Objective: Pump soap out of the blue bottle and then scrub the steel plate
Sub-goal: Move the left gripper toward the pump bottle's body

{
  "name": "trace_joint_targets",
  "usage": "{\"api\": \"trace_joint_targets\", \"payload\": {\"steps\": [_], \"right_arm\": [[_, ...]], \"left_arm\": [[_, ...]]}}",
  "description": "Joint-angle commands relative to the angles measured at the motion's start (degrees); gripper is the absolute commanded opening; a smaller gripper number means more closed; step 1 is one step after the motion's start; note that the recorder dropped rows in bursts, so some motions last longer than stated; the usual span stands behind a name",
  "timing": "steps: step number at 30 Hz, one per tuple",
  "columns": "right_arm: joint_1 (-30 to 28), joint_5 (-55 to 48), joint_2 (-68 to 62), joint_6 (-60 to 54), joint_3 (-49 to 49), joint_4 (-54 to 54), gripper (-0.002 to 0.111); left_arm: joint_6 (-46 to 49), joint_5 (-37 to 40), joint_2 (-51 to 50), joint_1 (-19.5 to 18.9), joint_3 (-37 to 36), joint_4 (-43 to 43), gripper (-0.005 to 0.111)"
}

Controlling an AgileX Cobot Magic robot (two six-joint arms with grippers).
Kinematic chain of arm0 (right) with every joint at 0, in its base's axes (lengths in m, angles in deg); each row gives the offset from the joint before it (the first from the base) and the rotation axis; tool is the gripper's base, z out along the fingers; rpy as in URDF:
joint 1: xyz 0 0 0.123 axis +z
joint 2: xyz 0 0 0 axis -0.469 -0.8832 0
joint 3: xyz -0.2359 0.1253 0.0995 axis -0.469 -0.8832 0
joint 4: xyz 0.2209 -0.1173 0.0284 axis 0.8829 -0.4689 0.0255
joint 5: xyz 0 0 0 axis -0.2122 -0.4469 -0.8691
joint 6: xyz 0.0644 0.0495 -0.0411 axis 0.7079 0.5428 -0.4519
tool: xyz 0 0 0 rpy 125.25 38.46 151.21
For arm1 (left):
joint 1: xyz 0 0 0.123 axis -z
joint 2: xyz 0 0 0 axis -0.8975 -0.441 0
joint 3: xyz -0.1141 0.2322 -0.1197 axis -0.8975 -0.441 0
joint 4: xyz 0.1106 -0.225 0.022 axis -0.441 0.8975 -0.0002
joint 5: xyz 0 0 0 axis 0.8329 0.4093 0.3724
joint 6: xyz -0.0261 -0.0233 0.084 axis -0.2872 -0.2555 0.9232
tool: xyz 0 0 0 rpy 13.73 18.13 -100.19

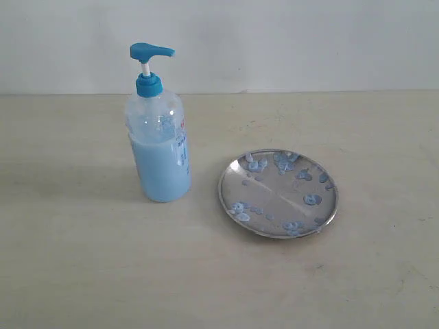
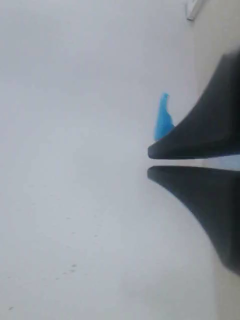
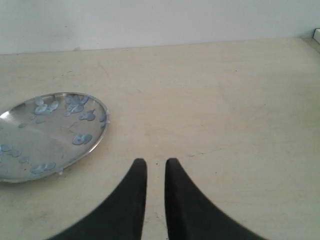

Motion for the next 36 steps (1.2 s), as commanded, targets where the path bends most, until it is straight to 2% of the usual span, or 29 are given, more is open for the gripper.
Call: {"api": "trace_joint_targets", "payload": {"steps": [1,6,10,14,16,18,19,20,27,33,36], "right_arm": [[0.13,0.56,0.22,0.03,0.05,-0.01,0.004],[0.13,0.56,0.22,0.03,0.05,-0.01,0.004],[0.13,0.66,0.22,0.03,0.05,-0.01,0.004],[0.13,0.66,0.22,0.03,0.05,-0.01,0.004],[0.13,0.66,0.22,0.03,0.05,-0.01,0.004],[0.13,0.66,0.22,0.03,0.05,-0.01,0.004],[0.13,0.66,0.22,0.03,0.05,-0.01,0.004],[0.13,0.66,0.22,0.03,0.05,-0.01,0.004],[0.13,0.66,0.22,0.03,0.05,-0.01,0.004],[0.13,0.66,0.22,0.03,0.05,-0.01,0.004],[0.13,0.66,0.22,0.03,0.05,-0.01,0.004]], "left_arm": [[7.67,-10.01,-21.22,-0.09,0.64,4.92,0.004],[22.48,-10.01,-39.51,-0.09,4.09,-3.48,0.004],[22.21,-10.01,-47.45,-0.09,10.71,-12.16,0.004],[22.45,-10.01,-49.22,-0.09,14.65,-13.9,0.008],[22.45,-10.01,-49.22,-0.09,15.77,-15.44,0.028],[22.45,-10.01,-49.22,-0.09,15.89,-16.03,0.07],[22.09,-10.01,-49.22,-0.09,15.89,-15.47,0.098],[21.75,-10.01,-49.22,-0.09,15.89,-15.34,0.109],[19.66,-10.01,-49.22,-0.09,16.35,-17.57,0.109],[18.85,-10.01,-50.97,-0.09,23.85,-18.21,0.109],[13.01,-10.01,-52.49,-0.09,26.51,-21.31,0.109]]}}
